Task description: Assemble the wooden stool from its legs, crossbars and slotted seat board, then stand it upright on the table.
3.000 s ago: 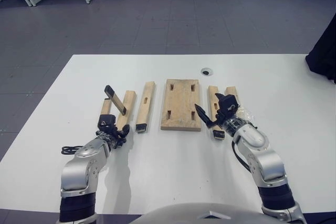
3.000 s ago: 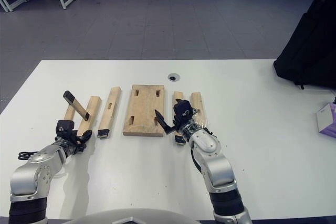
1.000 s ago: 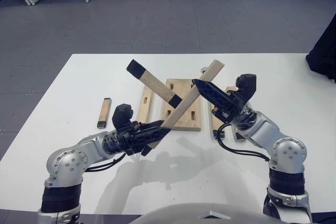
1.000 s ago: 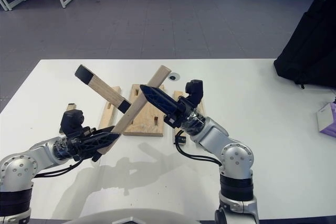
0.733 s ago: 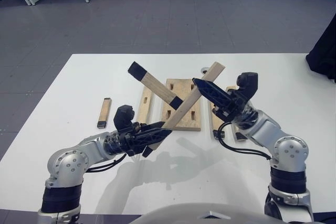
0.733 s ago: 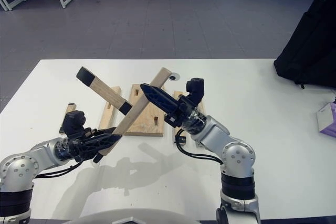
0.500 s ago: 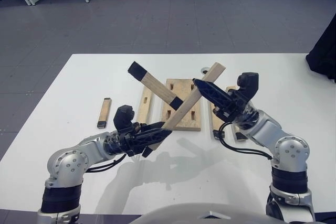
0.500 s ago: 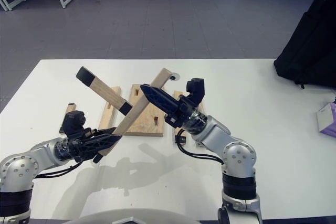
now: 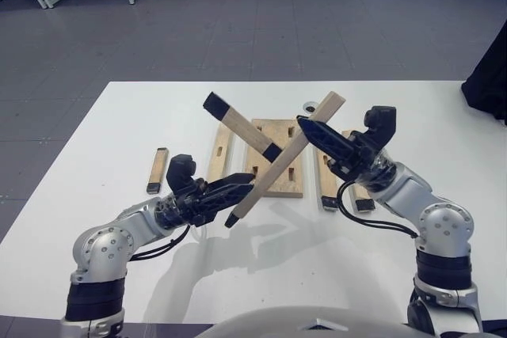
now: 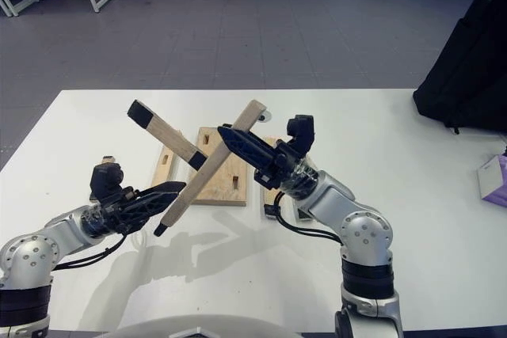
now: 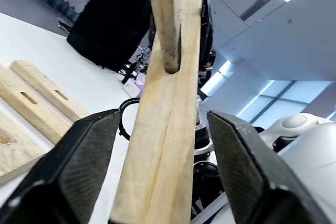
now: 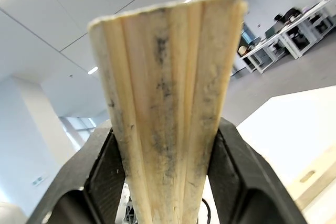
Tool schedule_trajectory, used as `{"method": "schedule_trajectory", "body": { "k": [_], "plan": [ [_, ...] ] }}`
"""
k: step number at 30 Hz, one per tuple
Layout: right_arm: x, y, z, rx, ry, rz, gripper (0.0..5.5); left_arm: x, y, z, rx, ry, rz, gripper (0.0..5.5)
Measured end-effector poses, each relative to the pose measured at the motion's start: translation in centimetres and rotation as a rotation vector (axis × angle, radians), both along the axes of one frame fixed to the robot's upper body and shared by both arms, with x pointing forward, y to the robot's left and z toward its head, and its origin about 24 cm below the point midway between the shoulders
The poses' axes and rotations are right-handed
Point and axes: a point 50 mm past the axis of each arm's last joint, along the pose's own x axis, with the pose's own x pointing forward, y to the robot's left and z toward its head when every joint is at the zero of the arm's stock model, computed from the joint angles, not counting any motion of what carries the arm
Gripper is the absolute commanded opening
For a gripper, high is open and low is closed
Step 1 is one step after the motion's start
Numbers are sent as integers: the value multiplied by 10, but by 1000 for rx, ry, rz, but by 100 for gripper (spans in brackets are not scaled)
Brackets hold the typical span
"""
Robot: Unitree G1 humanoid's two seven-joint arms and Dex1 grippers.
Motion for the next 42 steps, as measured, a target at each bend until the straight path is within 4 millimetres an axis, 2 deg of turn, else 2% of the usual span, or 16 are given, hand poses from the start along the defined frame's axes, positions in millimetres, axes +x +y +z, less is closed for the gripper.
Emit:
{"method": "schedule_trajectory", "body": {
  "k": [4, 7, 10, 14, 18, 22, 25, 29, 34, 38, 42],
  "plan": [
    [12, -14, 14, -10, -81, -100, 202, 17, 4, -1, 126, -51, 111, 372],
    [19, -31, 30, -128, -210, -180, 202, 38, 2, -10, 348, -118, 244, 372],
    [29, -48, 45, -266, -337, -290, 202, 66, -10, -22, 677, -253, 355, 372],
    [36, -53, 53, -322, -415, -350, 202, 82, -30, -23, 786, -386, 289, 372],
    [46, -45, 41, -425, -445, -394, 202, 77, -38, -38, 786, -346, 75, 372],
    [49, -21, 27, -493, -528, -357, 202, 73, -25, -44, 837, -281, 2, 372],
    [48, -19, 14, -560, -564, -343, 202, 71, -25, -52, 861, -247, -46, 372],
    [43, -20, -2, -666, -619, -256, 202, 72, -30, -52, 880, -277, -85, 372],
    [36, -17, -6, -660, -634, -166, 202, 70, -33, -50, 885, -284, -126, 372],
    [30, -17, -7, -658, -640, -141, 202, 64, -28, -49, 886, -278, -134, 372],
    [27, -19, -7, -677, -657, -103, 202, 69, -17, -43, 880, -254, -50, 372]
  ]
}}
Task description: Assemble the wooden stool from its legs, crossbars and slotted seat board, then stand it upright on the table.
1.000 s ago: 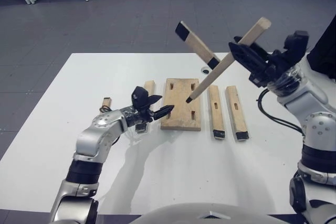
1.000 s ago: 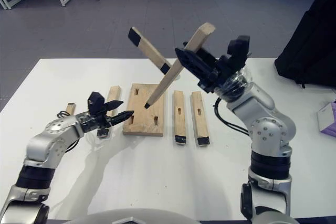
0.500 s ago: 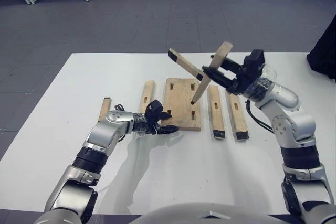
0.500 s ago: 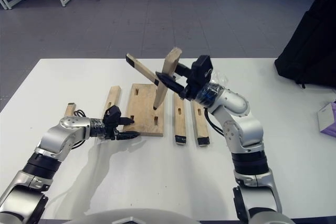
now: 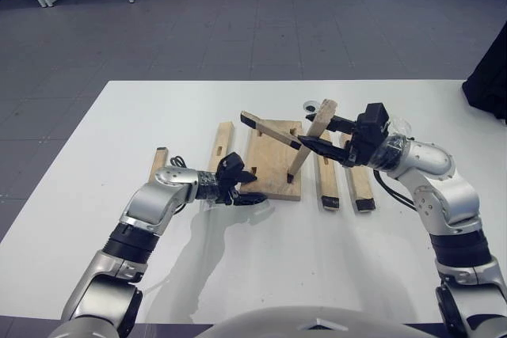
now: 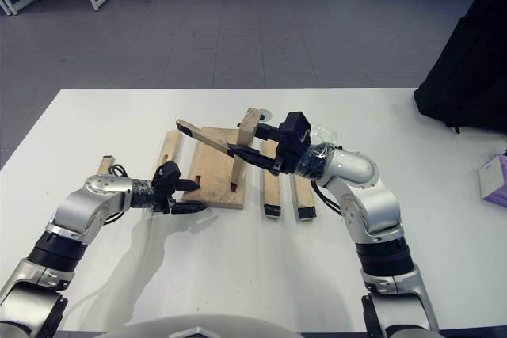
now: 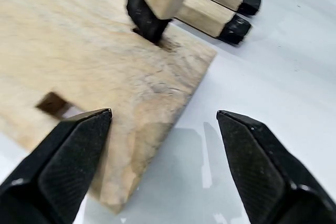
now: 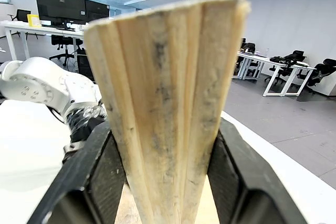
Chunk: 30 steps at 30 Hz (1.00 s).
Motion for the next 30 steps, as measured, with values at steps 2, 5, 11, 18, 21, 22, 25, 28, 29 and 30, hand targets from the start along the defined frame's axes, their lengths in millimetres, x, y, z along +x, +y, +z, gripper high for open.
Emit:
{"method": "schedule_trajectory", "body": {
  "k": [2, 5, 11, 18, 21, 22, 25, 28, 29, 30],
  "plan": [
    [-3, 0, 0, -23, 14, 46, 202, 1, 3, 6, -24, -14, 15, 372],
    [-10, -2, -3, -76, 34, 121, 202, 1, 7, 14, -23, -40, 12, 372],
    [-10, -5, -7, -89, 89, 164, 202, -17, 7, -5, 13, 51, -74, 372],
    [-18, -11, -2, -119, 153, 244, 202, -31, 12, 1, -45, 72, -87, 372],
    [-33, -10, 1, -129, 186, 315, 202, -31, 14, 20, -144, 39, -78, 372],
    [-38, -10, 2, -131, 194, 329, 202, -31, 14, 24, -163, 34, -76, 372],
    [-47, -10, 4, -152, 192, 350, 202, -33, 15, 28, -165, 18, -73, 372],
    [-49, -8, 5, -153, 192, 346, 202, -38, 13, 15, -117, 53, -75, 372],
    [-50, -7, 6, -151, 196, 344, 202, -40, 12, 7, -94, 75, -77, 372],
    [-50, -7, 6, -146, 200, 343, 202, -42, 12, 3, -78, 87, -80, 372]
  ]
}}
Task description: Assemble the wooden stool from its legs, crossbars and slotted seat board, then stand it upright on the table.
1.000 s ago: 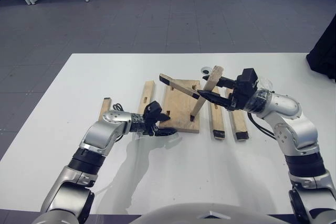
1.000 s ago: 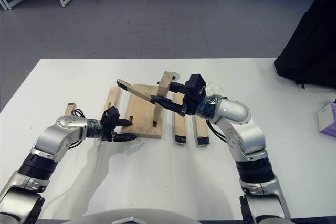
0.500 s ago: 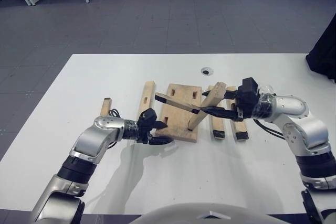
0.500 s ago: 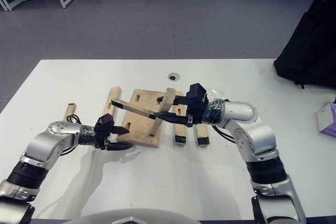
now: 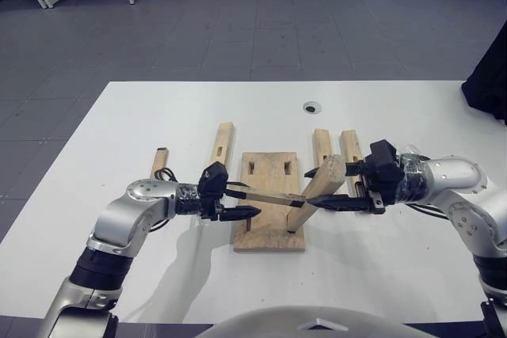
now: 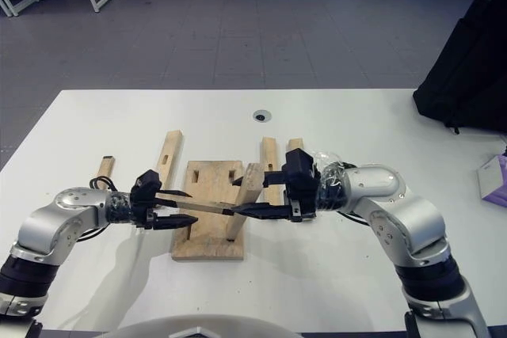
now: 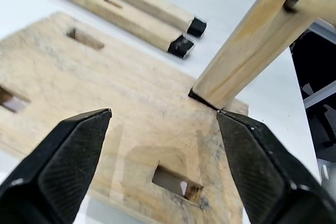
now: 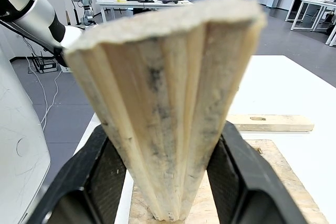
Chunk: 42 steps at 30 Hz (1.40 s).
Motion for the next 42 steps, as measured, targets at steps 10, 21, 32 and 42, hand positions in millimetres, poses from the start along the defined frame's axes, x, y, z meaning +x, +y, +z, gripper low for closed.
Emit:
{"method": "schedule_trajectory", "body": {
  "k": [10, 21, 32, 42],
  "plan": [
    [13, -5, 19, 86, 13, -69, 202, 4, -10, -10, 45, -52, -45, 372],
    [20, -10, 14, 94, -63, -165, 202, 0, -5, -12, 61, -40, 3, 372],
    [35, -14, 24, 190, -79, -269, 202, 2, -6, 9, -35, -91, 5, 372],
    [52, -18, 37, 213, -161, -365, 201, 2, -14, 5, -51, -86, -3, 372]
  ]
}}
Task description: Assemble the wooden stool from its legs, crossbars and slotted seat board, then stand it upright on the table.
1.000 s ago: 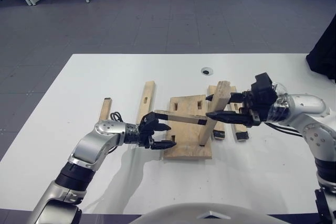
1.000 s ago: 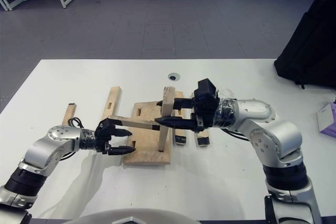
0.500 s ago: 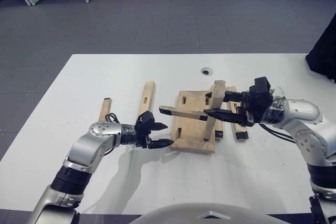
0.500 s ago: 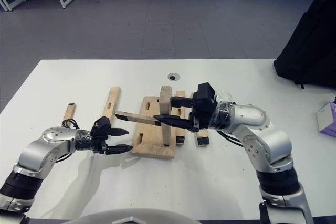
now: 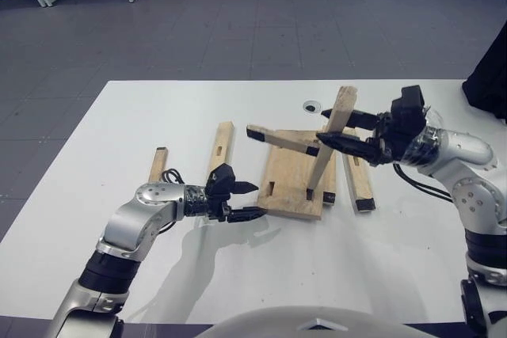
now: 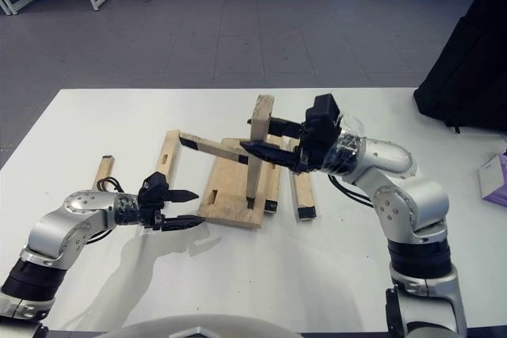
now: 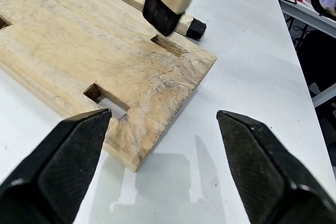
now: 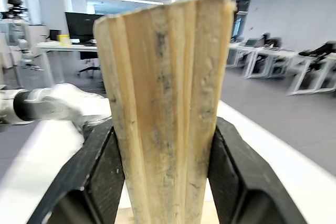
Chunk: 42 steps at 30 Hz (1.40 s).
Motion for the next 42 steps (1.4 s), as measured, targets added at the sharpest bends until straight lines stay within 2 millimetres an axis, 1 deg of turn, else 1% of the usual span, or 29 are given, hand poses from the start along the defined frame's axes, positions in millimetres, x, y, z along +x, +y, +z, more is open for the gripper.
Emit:
{"method": "schedule_trajectory", "body": {
  "k": [1, 2, 4, 6, 7, 9, 11, 14, 19, 22, 26, 29, 34, 37, 42],
  "plan": [
    [11, -3, 5, 21, -38, -77, 201, 0, 0, 0, 1, -2, 1, 372],
    [20, -5, 6, 27, -67, -134, 201, 1, -1, 0, 2, -4, 6, 372],
    [36, -2, -1, 25, -105, -201, 201, 1, -2, 0, -1, -9, 11, 372],
    [48, 4, -9, -7, -139, -220, 201, 2, -3, -1, 3, -12, 10, 372],
    [53, 8, -16, -40, -154, -209, 201, 2, -5, -1, 1, -15, 4, 372],
    [59, 7, -29, -95, -151, -190, 201, 3, -6, -2, 3, -19, 3, 372],
    [63, 8, -32, -118, -173, -149, 201, 3, -6, -2, 4, -29, 4, 372],
    [61, 9, -33, -151, -184, -78, 201, 4, -6, -3, 2, -31, 8, 372],
    [55, 6, -33, -158, -99, 40, 201, 5, -6, -5, 10, -30, 24, 372],
    [56, 0, -33, -118, -53, 33, 201, 6, -5, -7, 19, -28, 31, 372],
    [57, -1, -35, -98, -30, 26, 201, 7, -4, -7, 25, -41, 30, 372],
    [56, 5, -40, -28, 9, 32, 201, 8, -4, -6, 28, -51, 30, 372],
    [56, 22, -46, 13, 13, 72, 201, 9, -3, -7, 32, -53, 34, 372],
    [56, 30, -55, -13, 2, 56, 201, 9, -4, -8, 30, -54, 33, 372],
    [54, 38, -58, -25, -5, 91, 201, 9, -4, -8, 29, -54, 33, 372]
  ]
}}
